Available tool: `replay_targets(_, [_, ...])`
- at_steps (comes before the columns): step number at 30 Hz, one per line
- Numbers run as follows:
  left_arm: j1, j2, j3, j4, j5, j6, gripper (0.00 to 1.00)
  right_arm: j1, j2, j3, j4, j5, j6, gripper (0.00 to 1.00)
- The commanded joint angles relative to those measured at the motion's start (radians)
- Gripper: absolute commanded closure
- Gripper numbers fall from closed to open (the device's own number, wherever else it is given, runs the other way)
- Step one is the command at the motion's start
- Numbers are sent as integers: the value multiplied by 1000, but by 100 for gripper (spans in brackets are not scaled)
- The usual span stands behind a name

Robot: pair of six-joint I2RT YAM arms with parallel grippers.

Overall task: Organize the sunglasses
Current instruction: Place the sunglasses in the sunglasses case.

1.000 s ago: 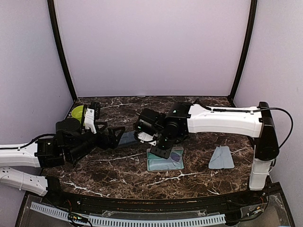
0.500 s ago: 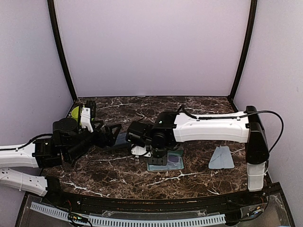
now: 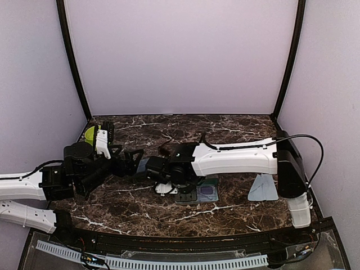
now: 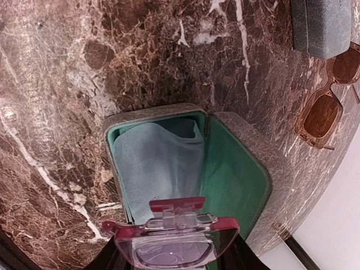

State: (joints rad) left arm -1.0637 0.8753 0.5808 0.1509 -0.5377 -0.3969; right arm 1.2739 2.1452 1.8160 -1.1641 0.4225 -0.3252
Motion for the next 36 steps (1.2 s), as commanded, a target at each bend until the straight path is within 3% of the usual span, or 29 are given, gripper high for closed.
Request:
replay_targets(1, [5, -17, -21, 2, -11, -7, 3, 14, 18, 41, -24, 25, -17, 68])
replay_targets(36, [7, -4, -45, 22, 7, -36, 3, 19, 67, 38, -31, 27, -15, 64])
